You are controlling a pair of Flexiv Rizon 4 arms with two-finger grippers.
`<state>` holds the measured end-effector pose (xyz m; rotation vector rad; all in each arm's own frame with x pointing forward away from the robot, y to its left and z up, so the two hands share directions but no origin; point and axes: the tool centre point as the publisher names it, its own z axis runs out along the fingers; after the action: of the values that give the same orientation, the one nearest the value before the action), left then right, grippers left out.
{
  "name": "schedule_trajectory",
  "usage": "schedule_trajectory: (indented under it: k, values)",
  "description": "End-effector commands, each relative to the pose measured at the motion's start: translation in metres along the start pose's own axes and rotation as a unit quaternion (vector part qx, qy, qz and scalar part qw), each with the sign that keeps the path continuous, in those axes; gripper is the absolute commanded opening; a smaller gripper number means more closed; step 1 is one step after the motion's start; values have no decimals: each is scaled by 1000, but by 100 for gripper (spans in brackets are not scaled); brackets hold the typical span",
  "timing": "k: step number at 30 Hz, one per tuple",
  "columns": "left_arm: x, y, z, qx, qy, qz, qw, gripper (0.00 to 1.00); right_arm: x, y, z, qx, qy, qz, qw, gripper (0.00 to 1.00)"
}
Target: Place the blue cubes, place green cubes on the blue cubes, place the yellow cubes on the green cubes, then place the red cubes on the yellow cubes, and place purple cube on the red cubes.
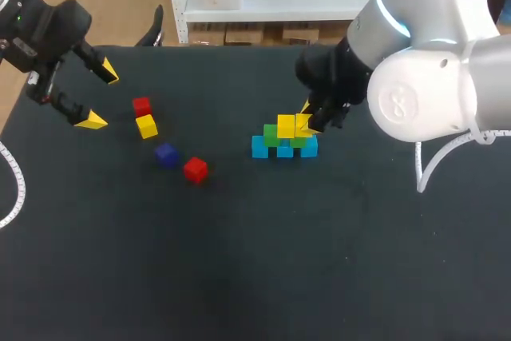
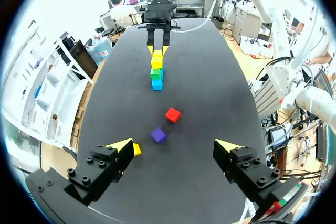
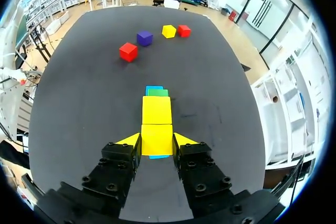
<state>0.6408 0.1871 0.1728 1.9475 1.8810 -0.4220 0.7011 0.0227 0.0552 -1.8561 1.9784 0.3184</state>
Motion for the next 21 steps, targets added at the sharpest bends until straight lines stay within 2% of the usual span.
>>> schedule_trajectory:
  k: [1, 4, 7, 21]
  values:
    - [1, 0, 0, 0, -1, 1, 1000, 100, 0, -2, 0, -4, -1, -1, 1000, 0]
    - [1, 0, 0, 0, -1, 1, 1000, 100, 1, -2, 1, -5, 0, -1, 1000, 1]
    - [1, 0, 0, 0, -1, 1, 1000, 100, 1, -3, 1, -5, 0, -1, 1000, 12]
    - [1, 0, 0, 0, -1, 1, 1000, 100, 0, -4, 2, -8, 0, -1, 1000, 27]
